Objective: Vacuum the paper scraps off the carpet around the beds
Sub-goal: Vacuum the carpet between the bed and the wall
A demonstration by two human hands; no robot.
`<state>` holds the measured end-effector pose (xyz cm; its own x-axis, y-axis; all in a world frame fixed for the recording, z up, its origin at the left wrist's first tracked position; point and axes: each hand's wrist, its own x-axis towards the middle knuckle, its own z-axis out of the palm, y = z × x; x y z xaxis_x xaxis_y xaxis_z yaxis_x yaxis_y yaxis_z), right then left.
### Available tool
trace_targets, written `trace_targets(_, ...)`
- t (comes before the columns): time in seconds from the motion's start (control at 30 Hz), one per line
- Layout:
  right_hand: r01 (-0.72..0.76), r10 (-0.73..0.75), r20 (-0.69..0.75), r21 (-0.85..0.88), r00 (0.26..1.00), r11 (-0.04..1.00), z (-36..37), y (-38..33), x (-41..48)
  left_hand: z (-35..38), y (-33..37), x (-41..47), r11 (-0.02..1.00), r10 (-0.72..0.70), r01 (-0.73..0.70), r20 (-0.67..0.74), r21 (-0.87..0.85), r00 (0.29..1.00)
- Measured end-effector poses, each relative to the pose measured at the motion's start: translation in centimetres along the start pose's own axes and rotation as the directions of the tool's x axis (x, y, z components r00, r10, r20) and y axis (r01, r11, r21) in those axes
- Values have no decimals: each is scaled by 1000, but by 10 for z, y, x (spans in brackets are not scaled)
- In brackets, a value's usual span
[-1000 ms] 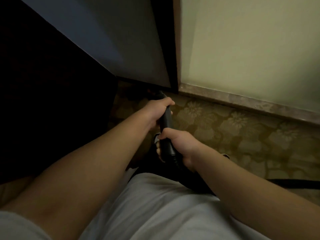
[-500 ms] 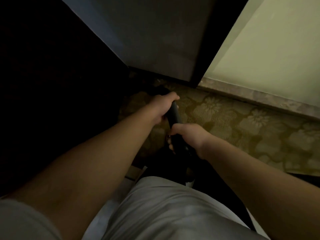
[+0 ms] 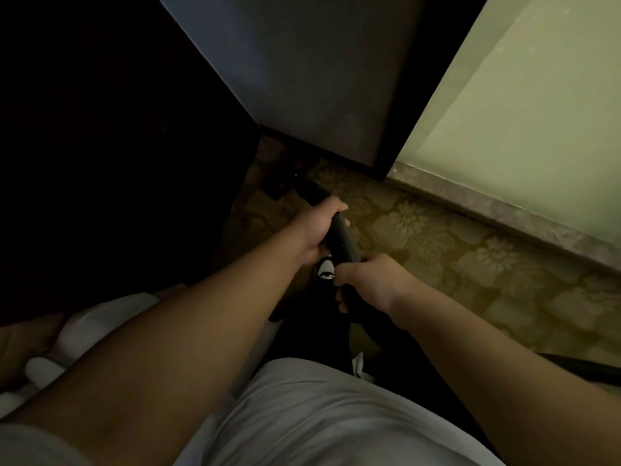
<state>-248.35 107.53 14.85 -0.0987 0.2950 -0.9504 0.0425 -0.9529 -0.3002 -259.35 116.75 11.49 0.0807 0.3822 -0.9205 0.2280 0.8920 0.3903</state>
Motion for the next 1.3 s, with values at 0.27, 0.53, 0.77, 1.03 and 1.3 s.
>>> trace_targets(0.27, -32, -13, 153, 288, 988, 957, -56, 9, -5, 69, 10, 10, 995, 84, -81, -41, 58, 996)
trace_targets(0.53, -114, -67, 282, 580, 957, 807, -116, 26, 33, 151, 19, 61, 995, 8, 0, 79, -104, 997)
trace_targets(0.77, -204, -40, 329, 672, 943, 712, -98, 63, 13, 156, -14, 42, 987, -137, 146, 134, -66, 982)
trace_targets(1.03, -109, -40, 298, 466, 954, 878, -114, 85, -11, 154, -37, 21, 958, -93, 124, 128, -259, 987)
trace_targets(1.3, -43, -70, 270, 392, 960, 919, -114, 70, -7, 140, -31, 29, 954, 5, 27, 105, -297, 994)
